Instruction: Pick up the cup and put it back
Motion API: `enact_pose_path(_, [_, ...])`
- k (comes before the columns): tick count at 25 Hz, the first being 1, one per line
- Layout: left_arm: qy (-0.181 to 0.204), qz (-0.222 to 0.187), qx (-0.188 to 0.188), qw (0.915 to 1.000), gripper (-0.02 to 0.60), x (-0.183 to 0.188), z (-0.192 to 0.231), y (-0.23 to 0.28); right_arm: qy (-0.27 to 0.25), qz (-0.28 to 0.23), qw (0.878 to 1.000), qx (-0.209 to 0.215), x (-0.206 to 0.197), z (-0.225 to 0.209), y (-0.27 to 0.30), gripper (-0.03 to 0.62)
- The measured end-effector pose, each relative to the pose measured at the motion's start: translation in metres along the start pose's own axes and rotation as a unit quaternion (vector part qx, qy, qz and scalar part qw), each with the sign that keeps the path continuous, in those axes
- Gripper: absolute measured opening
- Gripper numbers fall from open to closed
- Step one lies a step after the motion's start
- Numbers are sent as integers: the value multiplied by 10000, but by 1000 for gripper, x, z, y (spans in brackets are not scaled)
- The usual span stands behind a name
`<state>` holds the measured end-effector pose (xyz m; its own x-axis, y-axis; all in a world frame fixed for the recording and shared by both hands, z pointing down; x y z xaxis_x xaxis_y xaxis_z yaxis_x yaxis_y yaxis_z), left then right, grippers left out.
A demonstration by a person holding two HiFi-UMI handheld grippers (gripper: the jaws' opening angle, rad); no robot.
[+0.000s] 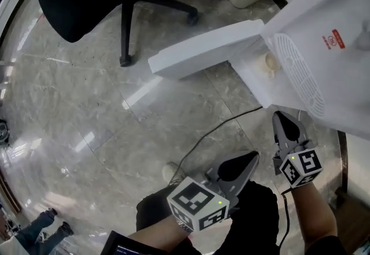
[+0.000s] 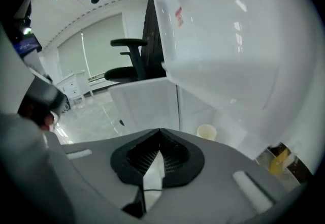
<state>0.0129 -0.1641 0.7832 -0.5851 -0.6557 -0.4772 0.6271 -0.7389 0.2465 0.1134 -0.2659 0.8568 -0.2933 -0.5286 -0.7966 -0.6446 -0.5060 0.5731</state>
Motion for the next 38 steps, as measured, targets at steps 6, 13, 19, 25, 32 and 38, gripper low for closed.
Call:
enact_pose_path(6, [-258,659,131,9974,3,2,-129,-89,554,416,9976,22,103,81,-170,9])
enact_pose_path(13, [226,1007,146,9945,3,82,-260,-199,1078,-120,9918,-681,238,176,-326,9])
enact_pose_path(19, [848,905,-60,9923,3,148,-314,-254,1421,-992,9798,-994,310,253,-398,8])
enact_pose_path(25, [1192,920,-223,9883,3,131,-380,-281,1444,-1589,9738,-752,332,306,-475,8])
enact_pose_path(32, [928,1024,-269,9900,3,79,-452,-297,1453,-1912,9684,-670,294,332,-563,9])
enact_pose_path(38, [1729,854,-50,9812,3,53,-504,-318,1400,-2247,9622,-644,272,343,-619,8])
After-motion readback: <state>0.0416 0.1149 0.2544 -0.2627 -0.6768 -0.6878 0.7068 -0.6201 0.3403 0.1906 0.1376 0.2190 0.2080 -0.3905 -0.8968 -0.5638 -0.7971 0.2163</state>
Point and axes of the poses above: the fingertips, and each gripper's own axes: y forward along the fingers, z to its left, x out of its top, the point moved 4 cm from there along -y, backward along the fingers, and after that the axes turned 1 degree about z, right-handed, at the moved point
